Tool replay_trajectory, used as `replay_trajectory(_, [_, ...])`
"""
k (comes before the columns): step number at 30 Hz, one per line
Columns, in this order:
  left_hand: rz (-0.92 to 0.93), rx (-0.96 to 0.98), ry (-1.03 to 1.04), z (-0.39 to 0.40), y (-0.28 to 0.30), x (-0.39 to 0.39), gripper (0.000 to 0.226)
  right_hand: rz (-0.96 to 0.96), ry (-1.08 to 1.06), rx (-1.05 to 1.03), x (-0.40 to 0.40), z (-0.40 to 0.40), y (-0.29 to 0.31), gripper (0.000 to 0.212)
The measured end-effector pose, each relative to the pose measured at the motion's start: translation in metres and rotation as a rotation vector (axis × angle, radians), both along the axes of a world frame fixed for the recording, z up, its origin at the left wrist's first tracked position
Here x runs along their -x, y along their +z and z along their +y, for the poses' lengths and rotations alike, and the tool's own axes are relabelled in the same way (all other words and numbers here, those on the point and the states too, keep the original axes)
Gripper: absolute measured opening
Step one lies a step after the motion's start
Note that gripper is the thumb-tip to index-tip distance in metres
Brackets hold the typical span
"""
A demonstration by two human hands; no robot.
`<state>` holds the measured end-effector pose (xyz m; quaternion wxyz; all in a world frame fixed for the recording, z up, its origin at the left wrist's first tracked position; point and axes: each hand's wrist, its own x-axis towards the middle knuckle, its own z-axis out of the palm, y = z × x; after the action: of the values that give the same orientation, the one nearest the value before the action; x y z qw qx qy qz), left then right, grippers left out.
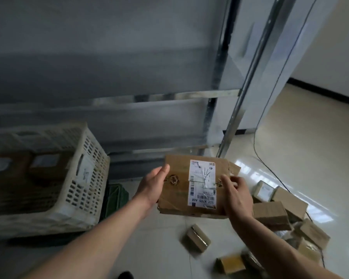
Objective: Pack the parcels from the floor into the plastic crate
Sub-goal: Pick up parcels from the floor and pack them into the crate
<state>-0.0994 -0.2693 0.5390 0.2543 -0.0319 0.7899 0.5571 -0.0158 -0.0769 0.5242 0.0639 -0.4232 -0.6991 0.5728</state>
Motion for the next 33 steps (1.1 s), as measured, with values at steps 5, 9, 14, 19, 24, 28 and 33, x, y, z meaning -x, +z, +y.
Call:
replay_trajectory(5, [0.04,-0.077,0.067,-0.062,0.034,0.034,0.049,0.078,0.087,-0.064,0.048,-0.055,0.039,0.041])
replay_trajectory(9, [0.121,-0.057,0.12,-0.129,0.061,0.062,0.049,0.103,0.135,-0.096,0.082,-0.116,0.058,0.031])
replay_trajectory(14, [0.183,-0.022,0.171,-0.225,0.07,0.099,0.077,0.128,0.177,-0.112,0.13,-0.209,0.075,0.035])
replay_trajectory(19, [0.172,-0.002,0.246,-0.311,0.07,0.128,0.087,0.154,0.235,-0.11,0.172,-0.291,0.077,0.049])
replay_trajectory(24, [0.145,0.008,0.359,-0.376,0.076,0.147,0.066,0.156,0.312,-0.062,0.205,-0.357,0.068,0.039])
replay_trajectory(28, [0.13,0.045,0.422,-0.417,0.062,0.169,0.055,0.143,0.376,-0.023,0.234,-0.397,0.054,0.029])
replay_trajectory(33, [0.077,0.125,0.492,-0.453,0.053,0.196,0.052,0.122,0.457,0.035,0.277,-0.434,0.039,0.032])
